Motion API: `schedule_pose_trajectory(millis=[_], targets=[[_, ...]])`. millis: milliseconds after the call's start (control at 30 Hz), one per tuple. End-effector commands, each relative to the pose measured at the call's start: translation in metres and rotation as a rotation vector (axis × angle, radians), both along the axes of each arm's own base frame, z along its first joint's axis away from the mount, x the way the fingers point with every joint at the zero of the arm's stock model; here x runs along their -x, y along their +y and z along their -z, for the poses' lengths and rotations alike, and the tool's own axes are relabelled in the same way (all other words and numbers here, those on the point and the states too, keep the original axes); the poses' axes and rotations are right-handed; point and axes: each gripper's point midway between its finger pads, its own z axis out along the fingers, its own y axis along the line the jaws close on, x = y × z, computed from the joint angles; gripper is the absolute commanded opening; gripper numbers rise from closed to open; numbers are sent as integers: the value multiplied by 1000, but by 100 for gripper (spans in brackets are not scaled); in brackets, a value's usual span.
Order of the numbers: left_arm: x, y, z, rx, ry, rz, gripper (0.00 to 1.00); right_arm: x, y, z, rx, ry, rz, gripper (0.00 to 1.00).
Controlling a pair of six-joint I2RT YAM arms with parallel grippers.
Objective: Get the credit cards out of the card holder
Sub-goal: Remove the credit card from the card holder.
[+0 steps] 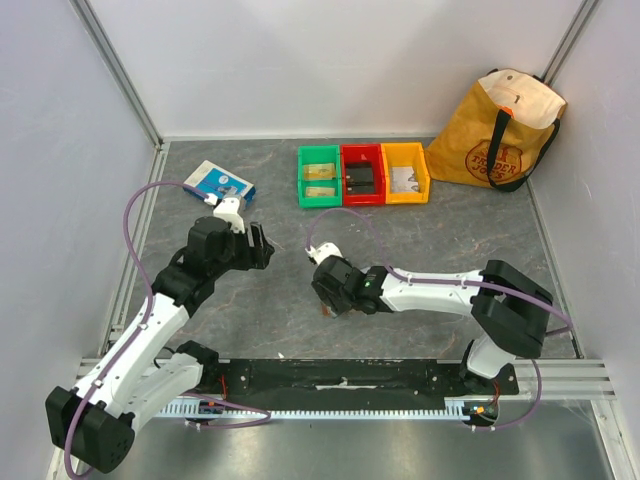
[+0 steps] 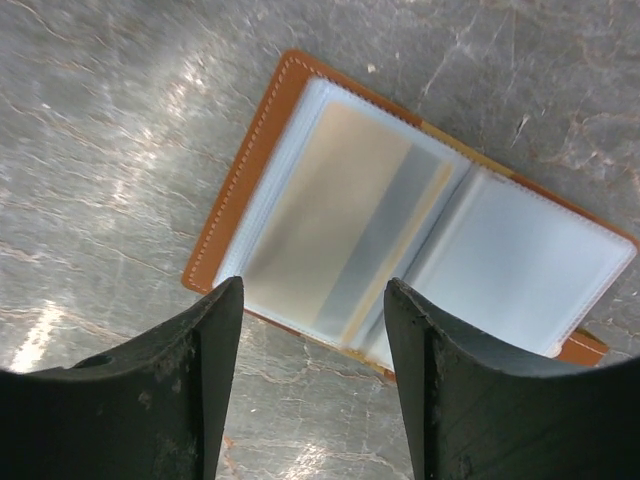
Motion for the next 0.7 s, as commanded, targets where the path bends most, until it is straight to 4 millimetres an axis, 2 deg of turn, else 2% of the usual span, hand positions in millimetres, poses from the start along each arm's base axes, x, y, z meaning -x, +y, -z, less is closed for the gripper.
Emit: schedule_pose_trajectory(millis=[0,133,333,467,500,667], targets=[[-3,-12,-12,34,-52,68,76,2,-9,20,27,24,22,63],[2,-27,-16,98,-60,140,76,5,-13,33,14,63,22,56],[9,-59,-18,287,-8,215,75,4,-15,34,-56,89,19,40],[21,-86,-4,423,42,252,74,-1,-22,32,-101,102,30,36],[25,-92,4,427,66,257,74,-1,-23,31,-118,105,30,34],[35,-130,17,432,102,313,73,-5,-26,26,-235,137,57,23]])
